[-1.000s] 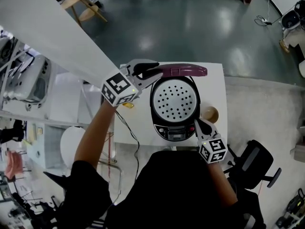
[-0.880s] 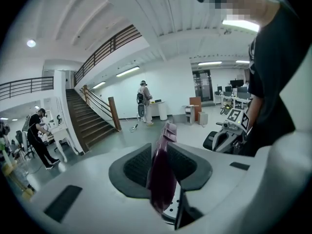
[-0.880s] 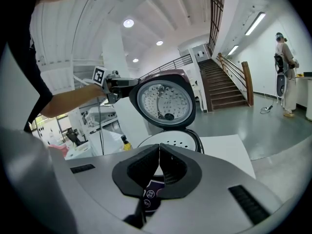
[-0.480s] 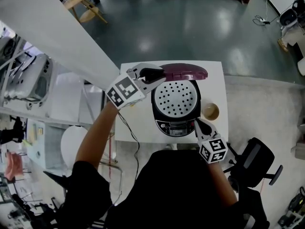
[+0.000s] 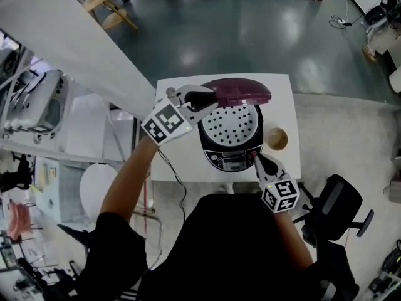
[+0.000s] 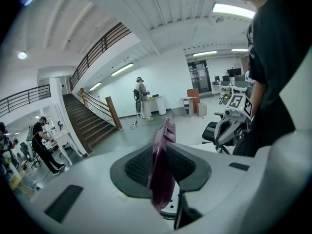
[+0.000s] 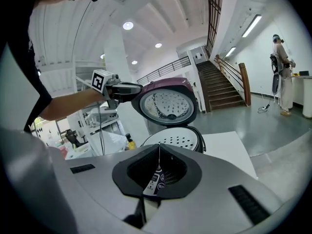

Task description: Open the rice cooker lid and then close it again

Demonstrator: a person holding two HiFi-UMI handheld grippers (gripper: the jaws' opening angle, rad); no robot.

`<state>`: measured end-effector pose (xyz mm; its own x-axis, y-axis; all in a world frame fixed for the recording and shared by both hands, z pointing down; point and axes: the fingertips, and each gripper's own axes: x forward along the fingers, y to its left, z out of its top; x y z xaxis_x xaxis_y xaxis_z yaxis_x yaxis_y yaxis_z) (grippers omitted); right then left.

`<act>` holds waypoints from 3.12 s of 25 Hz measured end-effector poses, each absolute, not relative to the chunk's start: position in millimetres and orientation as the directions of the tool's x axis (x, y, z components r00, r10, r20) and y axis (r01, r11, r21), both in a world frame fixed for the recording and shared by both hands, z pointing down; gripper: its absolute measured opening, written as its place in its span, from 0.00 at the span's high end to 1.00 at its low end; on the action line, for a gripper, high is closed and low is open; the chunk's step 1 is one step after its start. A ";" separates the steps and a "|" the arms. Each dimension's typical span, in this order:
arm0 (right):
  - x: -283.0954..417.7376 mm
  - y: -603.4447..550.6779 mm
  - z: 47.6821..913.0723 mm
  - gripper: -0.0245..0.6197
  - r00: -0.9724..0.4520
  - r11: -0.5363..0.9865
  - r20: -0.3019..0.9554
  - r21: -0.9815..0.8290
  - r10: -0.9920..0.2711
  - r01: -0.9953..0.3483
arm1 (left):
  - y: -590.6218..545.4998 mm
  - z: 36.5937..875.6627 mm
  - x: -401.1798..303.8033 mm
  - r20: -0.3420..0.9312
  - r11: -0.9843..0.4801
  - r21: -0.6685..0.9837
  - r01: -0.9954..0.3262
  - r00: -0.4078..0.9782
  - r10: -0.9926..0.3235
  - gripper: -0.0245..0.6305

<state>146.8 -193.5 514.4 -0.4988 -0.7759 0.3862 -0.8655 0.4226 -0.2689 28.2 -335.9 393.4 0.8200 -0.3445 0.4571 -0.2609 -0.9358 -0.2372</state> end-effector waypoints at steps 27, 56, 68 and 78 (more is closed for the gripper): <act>151.3 -154.0 531.1 0.96 -0.427 0.342 0.409 -0.267 -0.806 -0.901 | -268.6 457.2 34.6 0.508 -0.951 -0.237 -0.199 0.808 -0.296 0.87; 136.3 -157.8 535.1 0.96 -0.452 0.369 0.416 -0.266 -0.789 -0.890 | -227.1 527.8 39.4 0.602 -0.970 -0.187 -0.157 0.762 -0.239 0.87; 140.8 -164.1 542.4 0.96 -0.455 0.363 0.426 -0.282 -0.782 -0.888 | -219.7 550.6 40.7 0.640 -0.979 -0.151 -0.133 0.742 -0.200 0.88; 140.8 -167.7 547.0 0.96 -0.460 0.365 0.435 -0.287 -0.774 -0.886 | -213.7 567.7 41.2 0.665 -0.985 -0.118 -0.124 0.727 -0.171 0.88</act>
